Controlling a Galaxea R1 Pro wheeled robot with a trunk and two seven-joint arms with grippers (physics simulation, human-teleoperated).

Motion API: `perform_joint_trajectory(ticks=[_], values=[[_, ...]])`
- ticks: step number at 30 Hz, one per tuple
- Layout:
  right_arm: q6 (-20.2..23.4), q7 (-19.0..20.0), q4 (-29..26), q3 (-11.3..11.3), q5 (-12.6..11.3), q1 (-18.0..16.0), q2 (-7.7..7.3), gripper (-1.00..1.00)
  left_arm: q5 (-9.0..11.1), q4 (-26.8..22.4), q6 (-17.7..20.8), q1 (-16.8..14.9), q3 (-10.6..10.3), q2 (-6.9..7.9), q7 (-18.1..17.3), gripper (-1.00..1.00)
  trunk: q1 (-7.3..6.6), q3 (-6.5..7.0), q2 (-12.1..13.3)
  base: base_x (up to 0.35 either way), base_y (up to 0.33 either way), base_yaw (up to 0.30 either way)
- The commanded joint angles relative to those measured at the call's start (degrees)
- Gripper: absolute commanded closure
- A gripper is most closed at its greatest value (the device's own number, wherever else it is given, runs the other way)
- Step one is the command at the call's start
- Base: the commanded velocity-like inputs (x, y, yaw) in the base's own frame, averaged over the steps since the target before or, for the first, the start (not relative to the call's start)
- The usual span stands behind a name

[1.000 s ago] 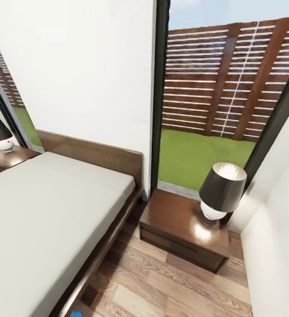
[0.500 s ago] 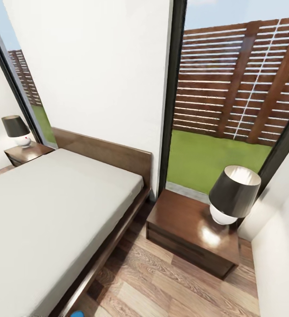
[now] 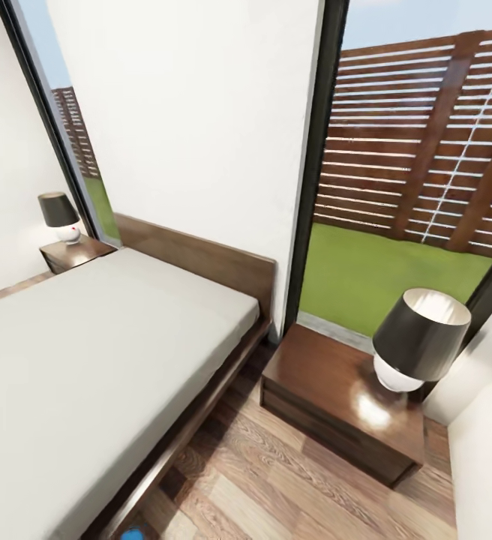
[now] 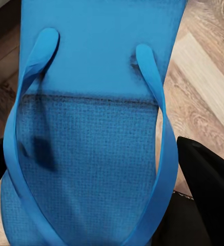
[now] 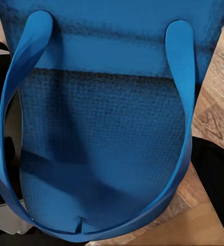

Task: In the bedroom, move the book from the bed onto either nightstand, and place the two sandals side by side next to the bed.

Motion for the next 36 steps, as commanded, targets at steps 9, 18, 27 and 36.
perform_joint_trajectory(ticks=[9,18,27,36], values=[[0.31,0.21,-0.17,0.19,0.18,0.01,-0.01,1.0,-0.71,0.01,-0.13,-0.05,0.2,-0.04,0.43,1.0,0.02,-0.11,-0.11,-0.095,-0.129,0.287],[0.31,0.21,-0.17,0.19,0.19,0.01,0.03,1.0,-0.71,0.01,-0.13,-0.05,0.2,-0.04,0.43,1.0,0.02,-0.11,-0.11,-0.011,-0.015,0.291],[0.31,0.21,-0.17,0.23,0.25,0.01,0.01,1.0,-0.71,0.01,-0.13,0.0,0.2,-0.04,0.43,1.0,0.02,-0.11,-0.11,-0.001,-0.001,0.291],[0.31,0.21,-0.17,0.27,0.25,0.01,0.16,1.0,-0.71,0.01,-0.13,0.01,0.2,-0.04,0.43,1.0,0.02,-0.11,-0.11,-0.076,-0.065,0.291]])
